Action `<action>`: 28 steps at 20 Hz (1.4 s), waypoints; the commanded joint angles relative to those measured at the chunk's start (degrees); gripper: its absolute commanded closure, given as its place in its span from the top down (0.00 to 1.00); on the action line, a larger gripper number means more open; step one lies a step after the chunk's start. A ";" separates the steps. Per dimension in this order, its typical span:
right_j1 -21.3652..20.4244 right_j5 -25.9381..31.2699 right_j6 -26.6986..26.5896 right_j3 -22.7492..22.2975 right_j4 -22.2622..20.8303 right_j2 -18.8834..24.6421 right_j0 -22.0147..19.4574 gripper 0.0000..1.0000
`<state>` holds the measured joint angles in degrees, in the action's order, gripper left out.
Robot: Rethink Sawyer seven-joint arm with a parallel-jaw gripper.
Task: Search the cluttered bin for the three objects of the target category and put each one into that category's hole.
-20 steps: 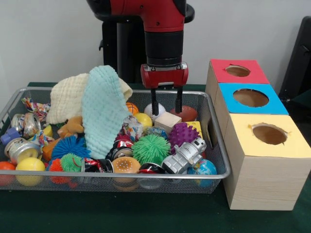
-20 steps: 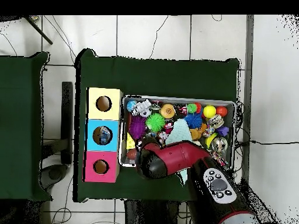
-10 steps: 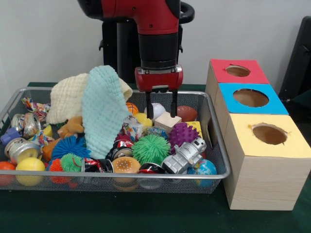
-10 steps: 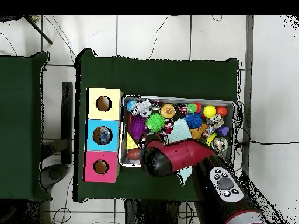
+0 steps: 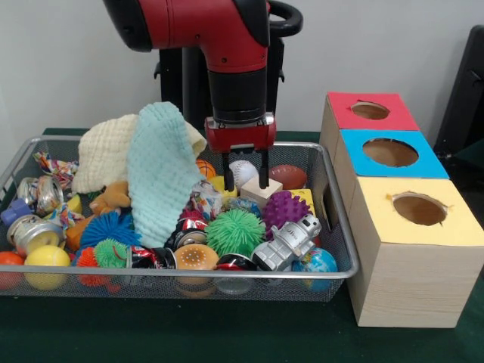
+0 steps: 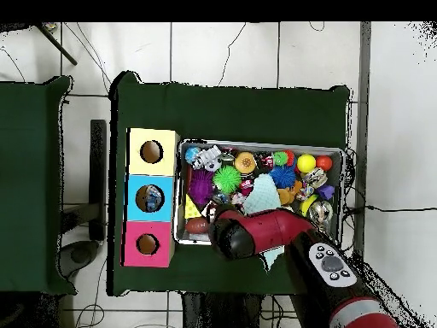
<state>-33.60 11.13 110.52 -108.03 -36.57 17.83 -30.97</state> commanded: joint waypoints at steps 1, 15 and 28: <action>4.34 -0.67 0.41 4.43 -4.05 -1.30 0.35 1.00; 7.43 -6.09 3.67 6.65 -4.65 -5.91 4.63 1.00; 9.90 -5.38 2.05 6.19 -1.82 -1.79 0.22 1.00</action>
<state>-31.49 5.29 110.52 -107.46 -37.56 13.71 -28.11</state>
